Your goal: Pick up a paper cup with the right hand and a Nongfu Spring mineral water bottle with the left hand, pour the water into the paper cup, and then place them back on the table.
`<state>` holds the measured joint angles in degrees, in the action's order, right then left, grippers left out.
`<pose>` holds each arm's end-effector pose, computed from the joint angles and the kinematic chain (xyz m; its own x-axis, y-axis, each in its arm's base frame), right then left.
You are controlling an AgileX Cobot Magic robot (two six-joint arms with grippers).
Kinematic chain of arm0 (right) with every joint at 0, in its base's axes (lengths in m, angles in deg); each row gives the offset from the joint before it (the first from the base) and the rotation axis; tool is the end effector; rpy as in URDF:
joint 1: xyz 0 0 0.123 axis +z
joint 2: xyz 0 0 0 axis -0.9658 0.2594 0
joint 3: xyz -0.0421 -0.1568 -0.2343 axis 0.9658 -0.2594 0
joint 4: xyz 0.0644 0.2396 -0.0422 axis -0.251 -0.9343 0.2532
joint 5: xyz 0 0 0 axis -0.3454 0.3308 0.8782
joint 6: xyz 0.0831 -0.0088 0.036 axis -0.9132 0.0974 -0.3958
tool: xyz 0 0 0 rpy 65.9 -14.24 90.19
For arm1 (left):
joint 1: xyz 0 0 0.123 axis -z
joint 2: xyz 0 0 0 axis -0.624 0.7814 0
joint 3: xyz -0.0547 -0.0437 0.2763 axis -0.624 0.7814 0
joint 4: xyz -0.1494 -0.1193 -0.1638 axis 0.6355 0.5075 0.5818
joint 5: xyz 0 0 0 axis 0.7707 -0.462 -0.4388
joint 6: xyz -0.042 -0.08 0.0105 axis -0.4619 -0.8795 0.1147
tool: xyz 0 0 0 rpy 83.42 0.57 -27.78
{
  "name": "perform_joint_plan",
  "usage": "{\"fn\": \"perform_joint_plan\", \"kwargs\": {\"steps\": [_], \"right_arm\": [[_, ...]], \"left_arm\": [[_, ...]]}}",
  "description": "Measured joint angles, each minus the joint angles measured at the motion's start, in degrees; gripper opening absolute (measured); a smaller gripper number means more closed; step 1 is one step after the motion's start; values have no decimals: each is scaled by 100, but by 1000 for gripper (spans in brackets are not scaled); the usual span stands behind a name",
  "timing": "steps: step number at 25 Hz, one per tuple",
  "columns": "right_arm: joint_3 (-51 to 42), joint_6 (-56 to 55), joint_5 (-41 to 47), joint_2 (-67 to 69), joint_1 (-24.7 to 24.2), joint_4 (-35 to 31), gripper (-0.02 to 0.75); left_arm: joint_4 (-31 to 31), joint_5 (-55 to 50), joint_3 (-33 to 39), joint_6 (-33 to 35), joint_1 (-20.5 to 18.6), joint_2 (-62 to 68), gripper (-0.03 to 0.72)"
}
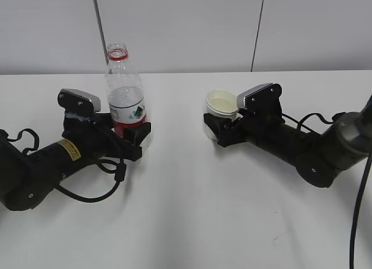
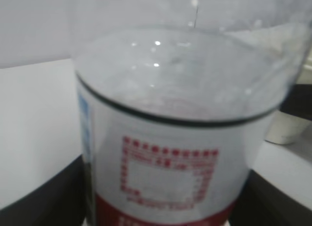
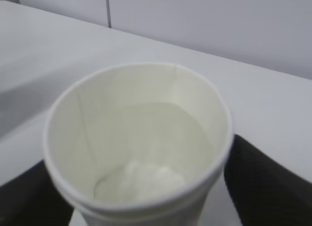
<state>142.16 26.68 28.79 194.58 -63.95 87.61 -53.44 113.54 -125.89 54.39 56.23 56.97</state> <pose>0.4053 0.1091 0.0714 -0.1177 -0.1257 -0.9851 -0.5119 0.8577 -0.0483 0.3361 -0.1376 0.0783 -0.1955 0.0422 -0.9798 0.5856 0.8065 -0.0821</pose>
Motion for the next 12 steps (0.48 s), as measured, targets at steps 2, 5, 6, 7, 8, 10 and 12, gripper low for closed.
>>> {"fn": "perform_joint_plan", "kwargs": {"steps": [2,5,6,7,8,10,12], "right_arm": [[-114,0,-26,0,9,-64,667],[-297,0,-87,0,9,-104,667],[-368,0,-187,0,9,-117,667],[-461,0,-311,0,9,-127,666],[-555,0,-400,-13,9,-127,666],[-722,0,-505,-81,9,-127,664],[-883,0,-545,-171,9,-141,662]], "left_arm": [[0,-14,0,0,0,0,522],[0,-32,0,16,0,0,534],[0,-32,0,46,0,0,535],[0,-32,0,71,0,0,536],[0,-32,0,94,0,0,536],[32,-32,37,166,0,0,536],[140,-39,151,337,0,-25,536]]}}
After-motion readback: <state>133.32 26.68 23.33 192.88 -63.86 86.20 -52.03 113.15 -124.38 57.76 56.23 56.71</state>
